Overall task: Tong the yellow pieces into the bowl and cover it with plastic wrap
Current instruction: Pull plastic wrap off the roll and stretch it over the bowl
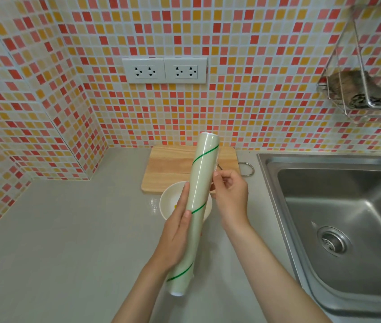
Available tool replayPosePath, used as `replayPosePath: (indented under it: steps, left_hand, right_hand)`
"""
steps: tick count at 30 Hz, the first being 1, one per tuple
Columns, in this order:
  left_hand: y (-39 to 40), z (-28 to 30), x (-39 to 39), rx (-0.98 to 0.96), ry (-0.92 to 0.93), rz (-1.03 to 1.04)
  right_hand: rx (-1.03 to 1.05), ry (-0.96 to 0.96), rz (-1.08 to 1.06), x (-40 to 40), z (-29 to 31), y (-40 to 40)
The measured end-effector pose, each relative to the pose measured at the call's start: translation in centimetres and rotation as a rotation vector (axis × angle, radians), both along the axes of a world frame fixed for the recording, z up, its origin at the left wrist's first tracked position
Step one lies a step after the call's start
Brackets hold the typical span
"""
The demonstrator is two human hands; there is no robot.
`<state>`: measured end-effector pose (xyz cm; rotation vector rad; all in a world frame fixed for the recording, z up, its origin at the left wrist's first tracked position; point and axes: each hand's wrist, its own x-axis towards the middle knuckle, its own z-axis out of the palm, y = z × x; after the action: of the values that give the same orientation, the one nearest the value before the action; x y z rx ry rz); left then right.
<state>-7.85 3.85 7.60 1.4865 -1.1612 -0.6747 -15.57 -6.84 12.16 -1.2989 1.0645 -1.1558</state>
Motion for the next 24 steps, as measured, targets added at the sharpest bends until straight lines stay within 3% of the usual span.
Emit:
replayPosePath:
  steps: [4,14,18,21,24]
  left_hand:
    - [-0.6,0.0,0.2,-0.028,-0.044,0.02]
    - [-2.6,1.9,-0.3,-0.059,0.256,0.11]
    - [-3.1,2.8,0.7,-0.032,0.34,0.143]
    - [-3.1,3.6,1.2,-0.009,0.404,0.105]
    - [-3.0,3.9,1.4,-0.02,0.36,0.083]
  right_hand:
    - [-0.163,0.222,0.059,0.2,0.2,-0.8]
    - [-0.255,0.249,0.077,0.2,1.9,-2.9]
    - [-0.104,0.195,0.192,-0.2,2.3,-4.7]
    - [-0.109,0.137,0.217,0.0,2.2,-4.7]
    - [0.036,0.025,0.284,0.7,1.9,-3.5]
